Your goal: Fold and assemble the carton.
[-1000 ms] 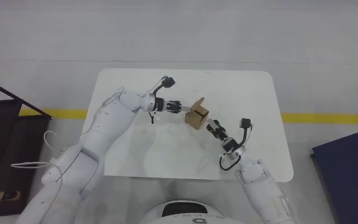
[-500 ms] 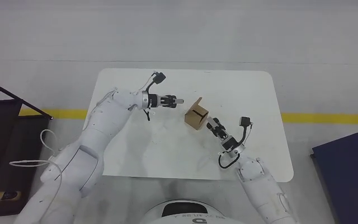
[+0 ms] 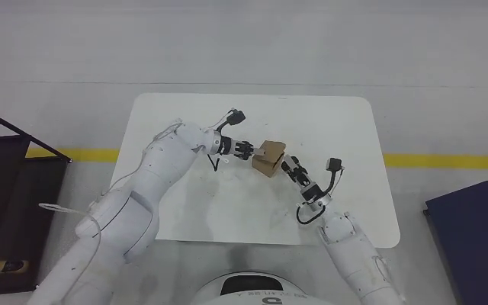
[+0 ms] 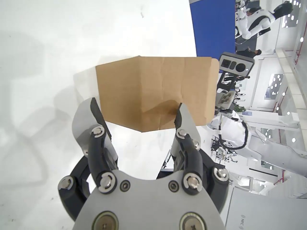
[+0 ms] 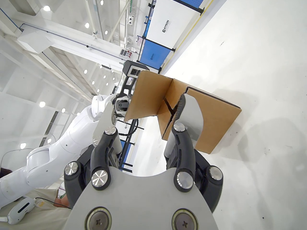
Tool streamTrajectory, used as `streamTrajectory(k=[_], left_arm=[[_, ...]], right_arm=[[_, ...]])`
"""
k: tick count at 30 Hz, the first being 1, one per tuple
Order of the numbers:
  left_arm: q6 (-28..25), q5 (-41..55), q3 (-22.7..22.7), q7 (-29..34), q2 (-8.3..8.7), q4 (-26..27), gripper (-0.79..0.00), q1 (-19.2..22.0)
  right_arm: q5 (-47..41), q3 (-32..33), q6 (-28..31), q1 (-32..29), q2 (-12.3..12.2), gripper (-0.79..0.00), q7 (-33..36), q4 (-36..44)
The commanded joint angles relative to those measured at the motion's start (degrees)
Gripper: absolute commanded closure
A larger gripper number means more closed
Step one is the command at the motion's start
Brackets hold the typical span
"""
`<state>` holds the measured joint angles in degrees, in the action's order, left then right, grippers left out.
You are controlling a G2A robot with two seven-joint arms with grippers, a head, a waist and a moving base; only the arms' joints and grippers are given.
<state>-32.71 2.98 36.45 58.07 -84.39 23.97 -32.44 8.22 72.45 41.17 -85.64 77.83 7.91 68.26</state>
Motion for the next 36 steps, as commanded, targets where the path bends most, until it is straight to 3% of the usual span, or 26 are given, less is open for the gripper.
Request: streamTrajectory(k=[1,4,16,17,19,30,31,36], left_arm=[[0.47,-1.01,-0.62,-0.12,-0.55,-0.43,-0.557,0.38],[1.09,-2.25,-1.42,-0.06,-1.34,-0.89,-0.554,0.91],[3.34,-5.75,-3.21,-0.2,-3.77,-2.44,-0.496,3.09],[3.14,-5.75,-3.19,-0.23,-3.91,-2.59,-0.489,3.18],[3.21,-5.53,-3.03,-0.73,-4.1,-3.04,-0.391,3.26],[3.21,-5.53,-3.03,-0.73,-4.1,-3.04,-0.385,3.26],[3.21,-5.53,-3.03,-0.73,-4.1,-3.04,-0.182,3.26],[3.21,-5.53,-3.03,-0.73,-4.1,-3.04,-0.102,3.26]], right_arm=[[0.0,-0.05,-0.01,0.11,0.0,-0.437,-0.2,-0.48],[0.06,0.27,0.07,0.1,-0.07,-0.388,-0.84,-1.0],[3.72,2.9,0.79,-2.85,-0.71,-0.363,-4.87,4.91],[3.92,2.94,0.8,-3.07,-0.73,-0.379,-5.05,5.51],[3.59,2.91,1.13,-3.47,-0.69,-0.785,-5.83,6.67],[3.32,2.84,1.27,-3.53,-0.67,-0.785,-5.97,6.89],[3.32,2.84,1.27,-3.53,-0.67,-0.785,-5.97,6.89],[3.32,2.84,1.27,-3.53,-0.67,-0.785,-5.97,6.89]])
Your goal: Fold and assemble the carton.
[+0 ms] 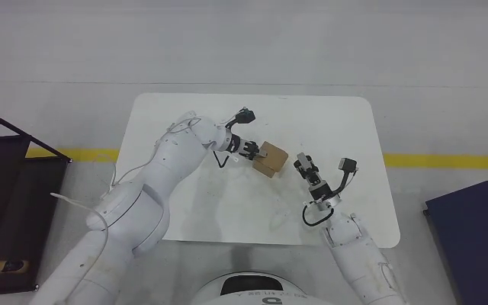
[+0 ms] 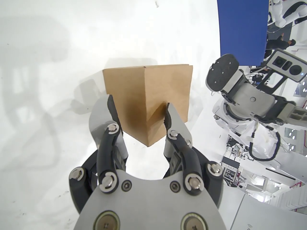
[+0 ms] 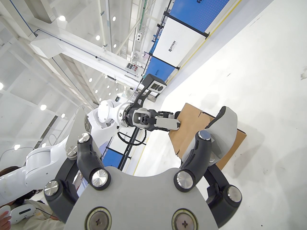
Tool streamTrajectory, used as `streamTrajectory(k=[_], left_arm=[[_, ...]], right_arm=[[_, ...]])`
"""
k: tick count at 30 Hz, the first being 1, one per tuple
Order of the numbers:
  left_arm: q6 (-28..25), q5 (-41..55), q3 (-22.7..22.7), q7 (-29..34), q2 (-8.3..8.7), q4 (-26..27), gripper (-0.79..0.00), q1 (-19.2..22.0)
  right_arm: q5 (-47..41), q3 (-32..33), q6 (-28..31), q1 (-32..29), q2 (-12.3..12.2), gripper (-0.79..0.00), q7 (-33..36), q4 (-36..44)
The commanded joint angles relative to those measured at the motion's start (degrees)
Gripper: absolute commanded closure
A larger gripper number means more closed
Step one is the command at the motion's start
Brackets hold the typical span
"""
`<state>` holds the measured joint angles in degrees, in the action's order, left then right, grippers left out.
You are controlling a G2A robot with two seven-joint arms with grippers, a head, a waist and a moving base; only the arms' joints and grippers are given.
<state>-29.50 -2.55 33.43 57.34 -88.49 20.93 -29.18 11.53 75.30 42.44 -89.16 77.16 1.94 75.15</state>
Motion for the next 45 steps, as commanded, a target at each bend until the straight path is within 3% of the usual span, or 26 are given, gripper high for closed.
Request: streamTrajectory(k=[1,9,17,23,29,34,38,45], left_arm=[[0.0,0.0,0.0,0.0,0.0,0.0,-0.099,0.0],[0.0,0.0,0.0,0.0,0.0,0.0,-0.08,0.0],[0.0,0.0,0.0,0.0,0.0,0.0,-0.126,0.0],[0.0,0.0,0.0,0.0,0.0,0.0,-0.234,0.0],[0.68,-0.97,0.76,-1.67,0.88,2.51,-0.277,-1.52],[1.45,-1.4,1.73,-1.36,1.84,4.64,-0.299,-2.54],[1.87,-1.44,2.71,-0.99,2.63,6.95,-0.376,-3.21],[2.67,-1.79,3.61,0.2,3.47,9.97,-0.431,-3.91]], right_arm=[[0.0,0.0,0.0,0.0,0.0,-0.785,0.0,0.0],[0.0,0.0,0.0,0.0,0.0,-0.785,0.0,0.0],[0.19,-0.19,-0.68,-0.1,0.01,-0.785,0.21,0.17],[2.61,-1.35,-4.98,-0.78,-0.27,-0.785,4.92,1.88],[0.8,-1.81,-6.02,-1.16,-0.61,-0.785,9.43,3.75],[1.53,-1.82,-6.76,-1.01,-0.77,-0.785,9.42,4.36],[1.71,-1.76,-7.48,-0.62,-0.85,-0.785,9.14,3.51],[-0.93,0.31,-6.17,-0.63,-1.1,-0.785,6.91,2.2]])
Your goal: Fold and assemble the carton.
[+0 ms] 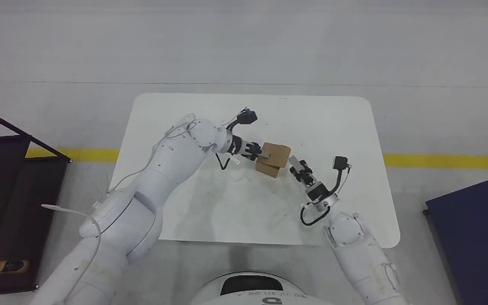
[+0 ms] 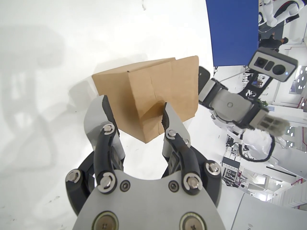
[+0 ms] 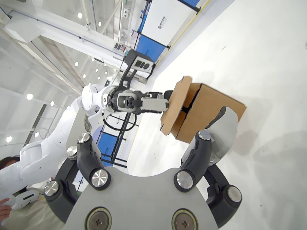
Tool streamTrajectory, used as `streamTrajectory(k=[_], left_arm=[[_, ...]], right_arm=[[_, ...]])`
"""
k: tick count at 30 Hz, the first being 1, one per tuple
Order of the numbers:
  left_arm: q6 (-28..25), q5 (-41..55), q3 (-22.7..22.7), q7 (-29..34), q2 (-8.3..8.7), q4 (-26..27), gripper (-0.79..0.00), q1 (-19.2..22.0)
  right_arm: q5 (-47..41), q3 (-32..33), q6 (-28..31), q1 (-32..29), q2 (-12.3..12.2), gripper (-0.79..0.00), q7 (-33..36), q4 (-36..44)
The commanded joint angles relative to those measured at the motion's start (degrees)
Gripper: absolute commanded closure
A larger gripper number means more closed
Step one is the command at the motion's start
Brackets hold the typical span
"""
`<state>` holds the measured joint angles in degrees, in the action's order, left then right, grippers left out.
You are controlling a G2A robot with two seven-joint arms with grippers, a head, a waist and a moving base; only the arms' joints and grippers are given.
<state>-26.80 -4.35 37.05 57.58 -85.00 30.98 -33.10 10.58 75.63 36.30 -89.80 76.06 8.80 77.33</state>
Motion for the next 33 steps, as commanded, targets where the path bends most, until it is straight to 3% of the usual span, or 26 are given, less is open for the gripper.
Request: streamTrajectory(k=[1,21,22,25,33], left_arm=[[-0.02,0.01,-0.02,-0.04,-0.02,-0.08,-0.431,0.02],[-0.02,0.01,-0.02,-0.04,-0.02,-0.08,-0.431,0.02],[-0.02,0.01,-0.02,-0.04,-0.02,-0.08,-0.345,0.02],[0.04,-0.1,0.08,-0.89,0.04,0.19,-0.326,-0.34],[-4.22,-1.09,5.07,-6.21,3.78,3.74,-0.342,-4.56]], right_arm=[[0.03,-0.03,-0.03,0.0,0.01,-0.785,0.05,0.02],[0.03,-0.03,-0.03,0.0,0.01,-0.785,0.05,0.02],[0.09,-0.01,-0.22,0.02,0.0,-0.785,0.01,0.09],[-3.72,-0.14,-0.25,-0.04,0.02,-0.785,1.27,0.52],[-8.61,-0.34,2.55,1.67,-0.18,-0.785,5.43,-1.49]])
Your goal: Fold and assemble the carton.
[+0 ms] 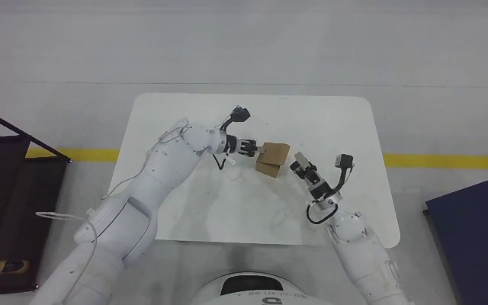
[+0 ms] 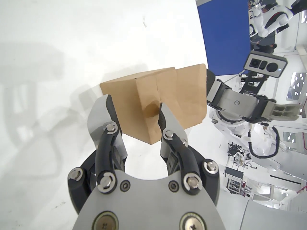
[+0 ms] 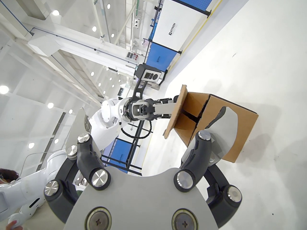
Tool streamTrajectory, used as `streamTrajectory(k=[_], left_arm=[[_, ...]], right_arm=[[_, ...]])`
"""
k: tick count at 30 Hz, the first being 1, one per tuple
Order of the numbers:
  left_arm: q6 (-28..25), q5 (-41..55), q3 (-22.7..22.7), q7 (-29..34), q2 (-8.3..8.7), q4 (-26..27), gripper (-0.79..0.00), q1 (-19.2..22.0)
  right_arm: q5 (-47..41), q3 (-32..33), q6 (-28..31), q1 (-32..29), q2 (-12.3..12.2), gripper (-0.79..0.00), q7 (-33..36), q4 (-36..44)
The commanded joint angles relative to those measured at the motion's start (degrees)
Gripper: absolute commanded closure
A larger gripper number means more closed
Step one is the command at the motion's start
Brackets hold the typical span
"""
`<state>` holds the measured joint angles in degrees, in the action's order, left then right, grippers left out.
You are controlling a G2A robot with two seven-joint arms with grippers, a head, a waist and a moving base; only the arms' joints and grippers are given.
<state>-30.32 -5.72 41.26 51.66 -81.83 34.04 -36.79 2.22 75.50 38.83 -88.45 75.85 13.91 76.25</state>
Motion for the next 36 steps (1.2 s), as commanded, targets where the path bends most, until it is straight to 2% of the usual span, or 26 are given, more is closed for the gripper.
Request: streamTrajectory(k=[1,7,11,18,23,25,27,31,36], left_arm=[[-1.19,0.22,1.65,-0.27,1.23,1.33,-0.345,-1.63],[-2.08,0.56,6.6,-0.39,4.72,7.46,-0.363,-7.54],[-2.5,-1.03,11.42,-1.74,7.67,12.63,-0.366,-12.29],[-3.31,-2.64,24.3,-2.55,13.58,23.68,-0.376,-24.1],[-0.49,-4.83,32.58,-3.89,16.51,33.93,-0.391,-33.26],[1.03,-5.78,34.53,-4.92,17.09,36.85,-0.413,-35.54],[0.97,-6.42,35.57,-5.54,17.44,38.8,-0.425,-36.69],[0.72,-7.01,35.35,-5.55,17.62,40.91,-0.446,-36.24],[0.81,-6.3,33.56,-5.53,17.44,40.62,-0.468,-35.25]], right_arm=[[-0.8,-0.49,0.08,0.77,0.06,-0.785,0.68,-1.03],[-3.13,-2.77,1.12,4.58,0.52,-0.785,2.48,-7.41],[-5.29,-5.16,2.87,7.23,0.95,-0.785,5.7,-11.6],[-17.46,-9.23,6.07,11.48,1.96,-0.785,14.98,-16.33],[-18.21,-11.42,6.9,14.29,2.5,-0.785,17.45,-19.51],[-16.04,-11.42,7.48,15.14,2.59,-0.785,15.36,-20.94],[-12.52,-10.62,8.42,15.66,2.59,-0.785,10.39,-22.32],[-4.54,-8.53,10.87,15.45,2.52,-0.785,-0.88,-23.71],[3.1,-8.44,14.03,15.82,3.23,-0.785,-11.79,-25.07]])
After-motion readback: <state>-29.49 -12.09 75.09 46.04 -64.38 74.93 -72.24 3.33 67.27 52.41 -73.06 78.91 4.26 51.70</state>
